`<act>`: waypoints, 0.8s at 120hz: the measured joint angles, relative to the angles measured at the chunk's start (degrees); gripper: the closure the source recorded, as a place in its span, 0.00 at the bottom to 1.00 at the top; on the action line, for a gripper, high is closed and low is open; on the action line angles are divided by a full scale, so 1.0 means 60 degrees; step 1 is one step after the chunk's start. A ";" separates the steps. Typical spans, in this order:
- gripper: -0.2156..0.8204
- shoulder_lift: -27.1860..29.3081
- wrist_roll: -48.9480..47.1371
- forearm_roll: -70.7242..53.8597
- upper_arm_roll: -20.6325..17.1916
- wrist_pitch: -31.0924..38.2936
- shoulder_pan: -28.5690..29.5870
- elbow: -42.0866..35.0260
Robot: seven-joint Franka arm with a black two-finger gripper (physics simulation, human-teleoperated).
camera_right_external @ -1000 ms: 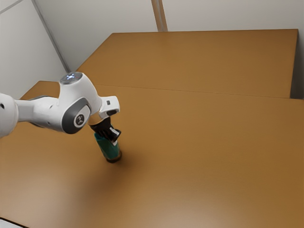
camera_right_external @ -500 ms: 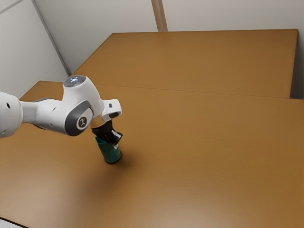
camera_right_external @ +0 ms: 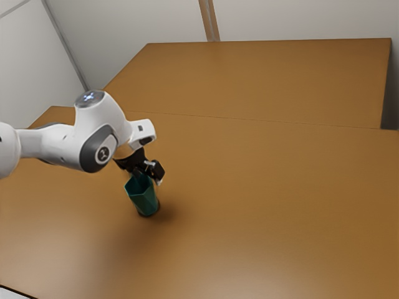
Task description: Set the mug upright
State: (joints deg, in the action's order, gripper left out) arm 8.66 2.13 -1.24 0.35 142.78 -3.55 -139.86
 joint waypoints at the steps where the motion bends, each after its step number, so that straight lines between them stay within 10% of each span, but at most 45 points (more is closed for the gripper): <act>1: 0.33 0.0018 0.0000 0.0001 0.0000 -0.0003 0.0001 0.0018; 96: 0.23 -0.1510 -0.0378 0.0094 -0.0807 -0.6289 0.0519 0.6147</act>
State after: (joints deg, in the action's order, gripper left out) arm -0.40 -0.14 -0.67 -4.49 105.04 -0.44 -102.98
